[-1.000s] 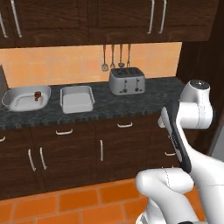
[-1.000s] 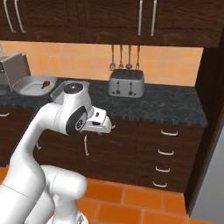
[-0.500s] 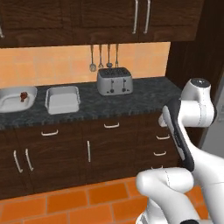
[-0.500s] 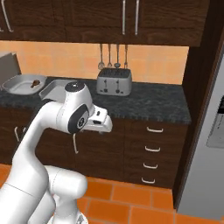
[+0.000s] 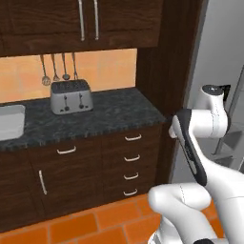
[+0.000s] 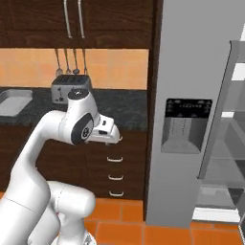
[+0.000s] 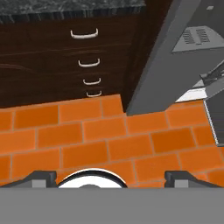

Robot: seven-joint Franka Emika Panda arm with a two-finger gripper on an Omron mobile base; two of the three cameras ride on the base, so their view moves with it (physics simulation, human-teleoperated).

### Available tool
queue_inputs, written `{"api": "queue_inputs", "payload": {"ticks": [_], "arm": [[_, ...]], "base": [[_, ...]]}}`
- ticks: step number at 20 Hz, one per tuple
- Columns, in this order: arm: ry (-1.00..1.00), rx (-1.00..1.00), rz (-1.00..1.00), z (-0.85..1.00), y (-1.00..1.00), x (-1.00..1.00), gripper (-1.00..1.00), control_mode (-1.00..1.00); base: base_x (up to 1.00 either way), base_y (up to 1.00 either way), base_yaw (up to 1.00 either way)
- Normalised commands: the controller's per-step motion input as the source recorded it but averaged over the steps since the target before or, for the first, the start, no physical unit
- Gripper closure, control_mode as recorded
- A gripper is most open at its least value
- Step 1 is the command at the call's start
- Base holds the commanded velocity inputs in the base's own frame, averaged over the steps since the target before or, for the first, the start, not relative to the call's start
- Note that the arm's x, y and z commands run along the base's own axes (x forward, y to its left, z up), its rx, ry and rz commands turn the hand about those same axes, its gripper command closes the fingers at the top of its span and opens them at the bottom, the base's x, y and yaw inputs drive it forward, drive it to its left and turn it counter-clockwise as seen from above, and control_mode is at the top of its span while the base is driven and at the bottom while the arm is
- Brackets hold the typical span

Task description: Place one lemon and one chicken drumstick in each tupperware on the nearby counter, to pack two identical lunches.

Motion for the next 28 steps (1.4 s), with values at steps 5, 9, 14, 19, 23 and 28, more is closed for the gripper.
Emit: {"api": "queue_inputs", "payload": {"ticks": [5,9,14,19,23,28], "arm": [[0.0,0.0,0.0,0.0,0.0,0.0,-1.0,1.0],[0.0,0.0,0.0,0.0,0.0,0.0,-1.0,1.0],[0.0,0.0,0.0,0.0,0.0,0.0,-1.0,1.0],[0.0,0.0,0.0,0.0,0.0,0.0,-1.0,1.0],[0.0,0.0,0.0,0.0,0.0,0.0,-1.0,1.0],[0.0,0.0,0.0,0.0,0.0,0.0,-1.0,1.0]], "base": [[0.07,-1.0,-0.35],[0.66,-1.0,-0.09],[0.75,-1.0,0.01],[0.82,-0.76,0.24],[0.05,-0.66,0.41],[0.0,-0.22,0.12]]}}
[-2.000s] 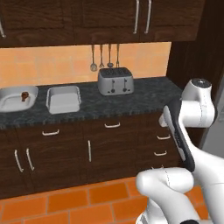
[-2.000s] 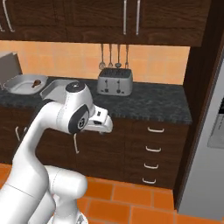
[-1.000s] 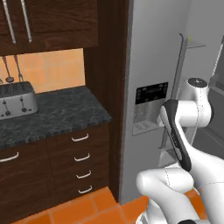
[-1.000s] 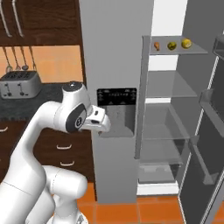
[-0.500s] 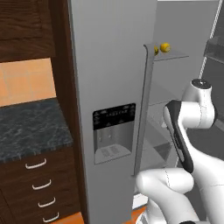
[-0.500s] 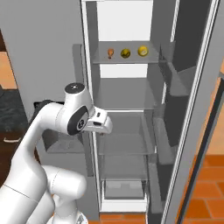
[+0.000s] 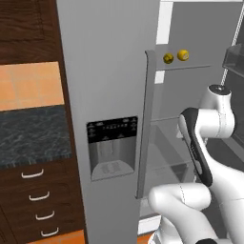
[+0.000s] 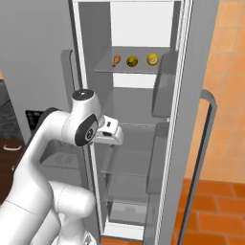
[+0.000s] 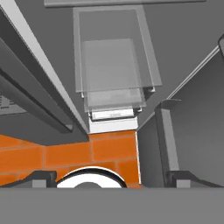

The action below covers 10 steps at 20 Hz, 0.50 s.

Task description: Place one lemon and one chicken drumstick in each tupperware on the nearby counter, to pack two identical lunches.

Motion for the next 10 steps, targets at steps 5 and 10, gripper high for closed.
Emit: {"api": "queue_inputs", "payload": {"ticks": [5,10], "arm": [[0.0,0.0,0.0,0.0,0.0,0.0,-1.0,1.0],[-0.08,0.0,0.0,0.12,-0.04,0.18,-1.0,-1.0]], "base": [[0.06,-0.32,0.03],[0.2,-0.17,0.0]]}}
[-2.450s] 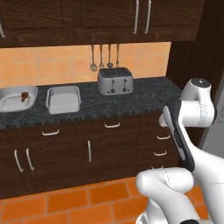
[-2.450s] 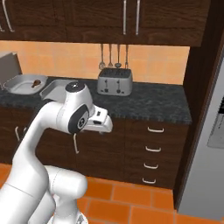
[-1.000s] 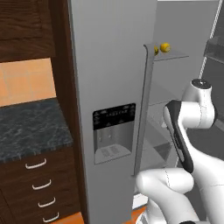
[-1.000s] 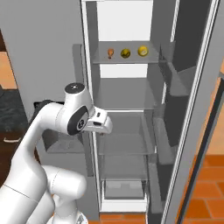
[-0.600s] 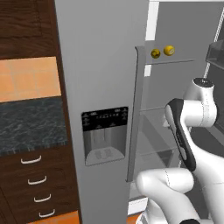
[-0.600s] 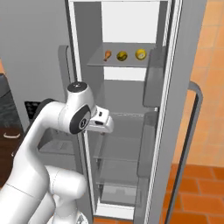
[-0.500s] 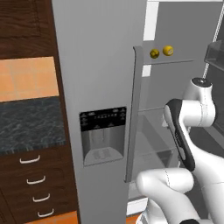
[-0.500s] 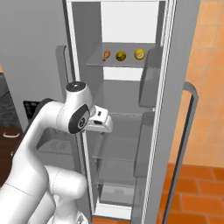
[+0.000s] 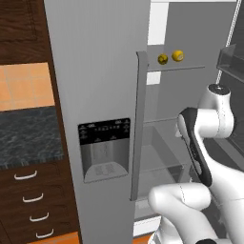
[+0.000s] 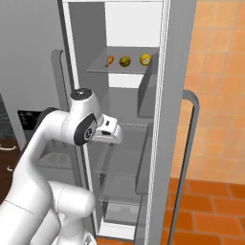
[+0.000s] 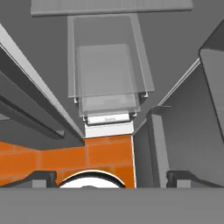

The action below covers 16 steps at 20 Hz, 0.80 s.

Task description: Place one lemon and one chicken drumstick in each tupperware on the nearby counter, to pack two identical lunches.

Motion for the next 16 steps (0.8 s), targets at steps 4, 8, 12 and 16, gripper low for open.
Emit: {"api": "queue_inputs", "payload": {"ticks": [4,8,12,16], "arm": [[-0.51,0.0,0.0,0.97,-0.34,0.83,-1.0,-1.0],[-0.57,0.0,0.0,1.0,-0.02,0.82,-1.0,-1.0],[-0.39,-0.04,-0.05,1.0,0.06,1.0,-1.0,-1.0],[-0.36,0.0,-0.1,1.0,0.02,1.0,-1.0,-1.0]], "base": [[0.0,0.0,0.0],[0.0,0.0,0.0],[0.0,0.0,0.0],[0.0,0.0,0.0]]}}
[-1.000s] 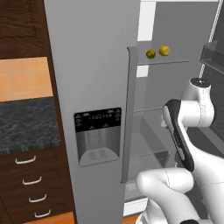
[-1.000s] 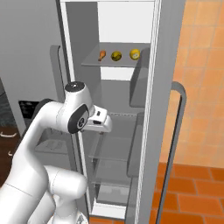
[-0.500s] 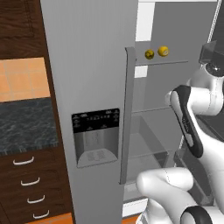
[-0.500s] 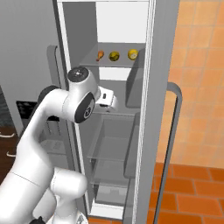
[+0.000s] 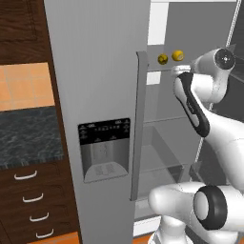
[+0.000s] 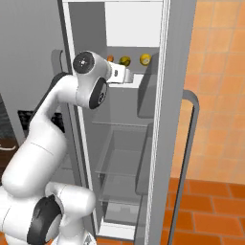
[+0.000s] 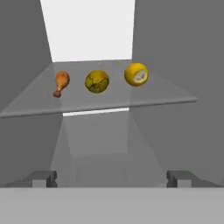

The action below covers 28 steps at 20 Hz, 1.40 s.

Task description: Place one lemon and one chicken drumstick in each tupperware on the nearby counter, to pack two identical lunches.

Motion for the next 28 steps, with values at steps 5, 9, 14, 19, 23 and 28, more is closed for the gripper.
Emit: {"api": "queue_inputs", "payload": {"ticks": [5,9,14,19,23,28], "arm": [[-0.19,0.02,-0.04,0.64,0.0,1.0,-1.0,-1.0],[0.07,0.01,0.0,0.1,0.0,0.93,-1.0,-1.0],[0.22,0.0,0.0,0.07,0.0,0.4,-1.0,-1.0],[0.03,0.02,0.0,-0.48,0.0,0.46,-1.0,-1.0],[0.0,0.08,0.0,-0.16,0.0,0.86,-1.0,-1.0],[0.0,0.03,0.0,0.0,0.0,0.88,-1.0,-1.0]], "base": [[0.0,0.0,0.0],[0.0,0.0,0.0],[0.0,0.0,0.0],[0.0,0.0,0.0],[0.0,0.0,0.0],[0.0,0.0,0.0]]}}
